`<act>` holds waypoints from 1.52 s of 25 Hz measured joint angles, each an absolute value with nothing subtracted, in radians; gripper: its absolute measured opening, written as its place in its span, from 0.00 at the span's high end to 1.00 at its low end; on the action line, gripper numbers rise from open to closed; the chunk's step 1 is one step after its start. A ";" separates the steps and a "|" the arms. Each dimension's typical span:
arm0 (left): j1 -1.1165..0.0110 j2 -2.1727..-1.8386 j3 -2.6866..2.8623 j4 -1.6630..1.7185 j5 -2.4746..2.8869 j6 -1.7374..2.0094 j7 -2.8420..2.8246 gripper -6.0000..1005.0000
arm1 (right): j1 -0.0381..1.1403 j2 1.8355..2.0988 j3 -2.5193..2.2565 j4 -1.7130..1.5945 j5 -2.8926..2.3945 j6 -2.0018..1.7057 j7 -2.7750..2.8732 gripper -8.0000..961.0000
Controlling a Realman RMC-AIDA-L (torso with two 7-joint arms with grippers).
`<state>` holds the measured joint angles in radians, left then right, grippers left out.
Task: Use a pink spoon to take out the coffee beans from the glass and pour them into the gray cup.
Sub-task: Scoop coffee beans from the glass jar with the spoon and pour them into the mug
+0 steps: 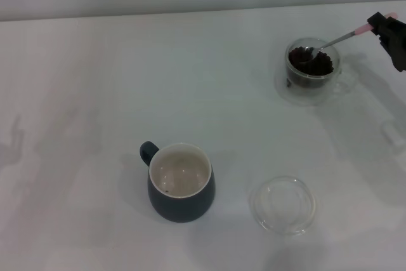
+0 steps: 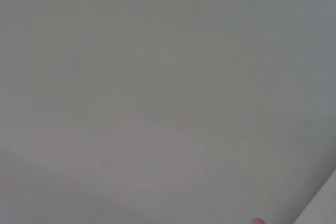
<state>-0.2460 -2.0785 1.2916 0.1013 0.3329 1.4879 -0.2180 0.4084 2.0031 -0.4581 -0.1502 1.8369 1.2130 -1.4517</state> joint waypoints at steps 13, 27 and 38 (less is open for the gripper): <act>-0.247 -2.080 1.292 0.100 0.333 1.486 -0.216 0.59 | 0.409 2.006 -0.530 -0.111 1.833 1.282 -1.441 0.84; -0.247 -2.080 1.293 0.098 0.345 1.486 -0.217 0.59 | 0.419 2.009 -0.620 -0.060 1.820 1.358 -1.439 0.84; -0.250 -2.080 1.293 0.087 0.348 1.486 -0.217 0.59 | 0.429 2.012 -0.684 -0.031 1.818 1.408 -1.441 0.84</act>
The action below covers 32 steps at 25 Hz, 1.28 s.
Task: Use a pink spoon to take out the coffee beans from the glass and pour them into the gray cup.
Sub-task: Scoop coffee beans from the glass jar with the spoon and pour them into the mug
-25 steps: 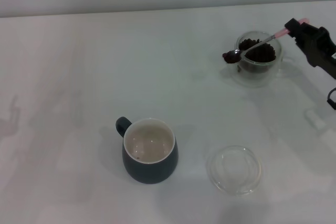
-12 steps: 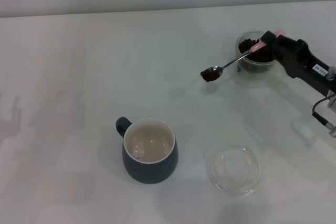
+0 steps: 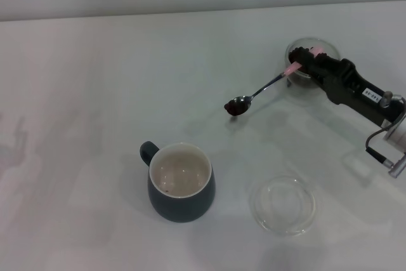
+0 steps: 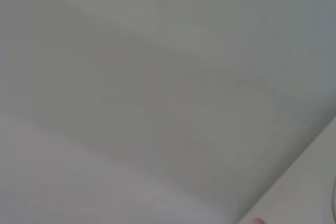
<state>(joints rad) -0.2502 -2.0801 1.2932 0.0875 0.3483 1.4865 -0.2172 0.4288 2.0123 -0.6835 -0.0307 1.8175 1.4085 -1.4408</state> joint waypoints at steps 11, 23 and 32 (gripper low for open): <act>-0.260 -2.080 1.293 0.086 0.348 1.486 -0.217 0.59 | 0.451 2.020 -0.711 0.024 1.804 1.422 -1.458 0.84; -0.260 -2.081 1.293 0.086 0.355 1.486 -0.219 0.59 | 0.528 2.028 -0.714 0.100 1.742 1.457 -1.483 0.84; -0.257 -2.082 1.293 0.086 0.357 1.486 -0.220 0.59 | 0.538 2.028 -0.715 0.103 1.714 1.498 -1.584 0.84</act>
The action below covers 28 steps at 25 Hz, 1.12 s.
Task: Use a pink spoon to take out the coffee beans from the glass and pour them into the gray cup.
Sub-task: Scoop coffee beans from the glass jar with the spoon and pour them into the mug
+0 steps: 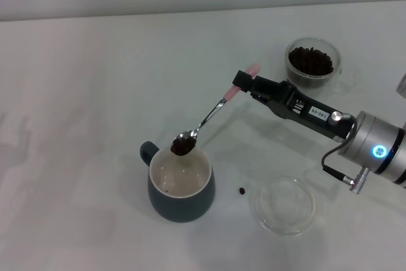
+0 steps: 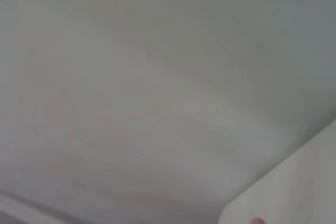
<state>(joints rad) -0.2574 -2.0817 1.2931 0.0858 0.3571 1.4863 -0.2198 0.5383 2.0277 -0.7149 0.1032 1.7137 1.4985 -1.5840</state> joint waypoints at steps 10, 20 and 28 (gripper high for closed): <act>-0.264 -2.082 1.293 0.074 0.359 1.486 -0.216 0.59 | 0.561 2.028 -0.714 0.096 1.668 1.555 -1.802 0.84; -0.263 -2.082 1.293 0.072 0.359 1.486 -0.216 0.59 | 0.587 2.028 -0.714 0.093 1.628 1.571 -1.982 0.84; -0.259 -2.082 1.293 0.072 0.359 1.486 -0.215 0.59 | 0.575 2.024 -0.703 0.090 1.632 1.624 -1.929 0.84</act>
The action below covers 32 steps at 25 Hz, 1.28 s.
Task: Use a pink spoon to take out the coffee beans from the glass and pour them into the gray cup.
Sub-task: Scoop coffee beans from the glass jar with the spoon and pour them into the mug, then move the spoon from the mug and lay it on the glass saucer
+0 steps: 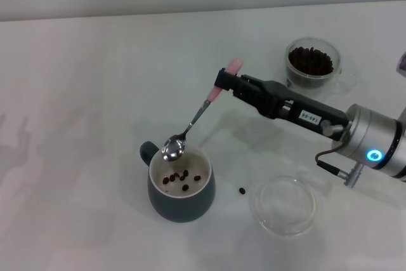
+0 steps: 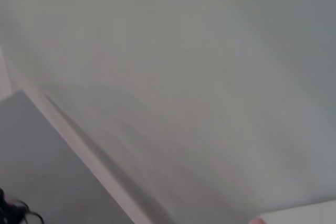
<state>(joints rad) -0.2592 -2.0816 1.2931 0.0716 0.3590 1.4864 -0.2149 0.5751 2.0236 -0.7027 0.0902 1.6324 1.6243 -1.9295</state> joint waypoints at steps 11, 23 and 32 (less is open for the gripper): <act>-0.260 -2.081 1.293 0.072 0.359 1.486 -0.212 0.59 | 0.453 2.012 -0.702 -0.088 1.635 1.666 -1.737 0.84; -0.262 -2.077 1.286 0.072 0.352 1.486 -0.210 0.59 | 0.280 1.974 -0.713 -0.276 1.609 1.674 -1.609 0.84; -0.262 -2.075 1.285 0.081 0.351 1.486 -0.208 0.59 | 0.235 1.969 -0.715 -0.279 1.550 1.647 -1.622 0.82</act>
<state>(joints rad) -0.2623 -2.0754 1.2854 0.0812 0.3512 1.4864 -0.2082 0.2352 1.9690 -0.7148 -0.2789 1.5504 1.6470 -1.6217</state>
